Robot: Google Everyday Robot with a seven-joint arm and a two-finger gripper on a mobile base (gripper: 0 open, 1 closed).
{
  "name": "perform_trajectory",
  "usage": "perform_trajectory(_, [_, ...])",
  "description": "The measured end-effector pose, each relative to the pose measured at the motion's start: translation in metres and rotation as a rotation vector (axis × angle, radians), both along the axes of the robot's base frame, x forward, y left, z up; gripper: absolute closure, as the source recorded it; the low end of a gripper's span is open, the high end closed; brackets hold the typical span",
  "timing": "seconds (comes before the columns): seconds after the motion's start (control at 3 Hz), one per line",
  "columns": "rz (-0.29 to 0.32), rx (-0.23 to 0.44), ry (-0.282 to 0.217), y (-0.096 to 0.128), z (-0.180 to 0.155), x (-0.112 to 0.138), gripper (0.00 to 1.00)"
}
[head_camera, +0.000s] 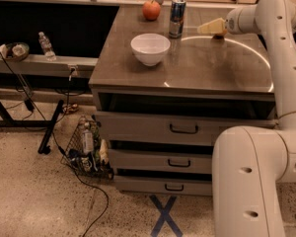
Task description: Pick orange
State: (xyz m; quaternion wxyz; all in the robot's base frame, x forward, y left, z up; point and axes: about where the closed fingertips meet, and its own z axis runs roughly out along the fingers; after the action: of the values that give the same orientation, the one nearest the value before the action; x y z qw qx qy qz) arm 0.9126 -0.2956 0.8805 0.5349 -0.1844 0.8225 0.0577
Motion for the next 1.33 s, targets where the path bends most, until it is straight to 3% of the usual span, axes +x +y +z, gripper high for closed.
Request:
perform_trajectory(0.67, [0.004,0.048,0.001,0.004,-0.029,0.011,0.0])
perform_trajectory(1.0, [-0.011,0.042,-0.036,0.002,-0.031,0.02,0.17])
perform_trajectory(1.33, [-0.042,0.046,-0.064,-0.006,-0.031,0.027,0.49])
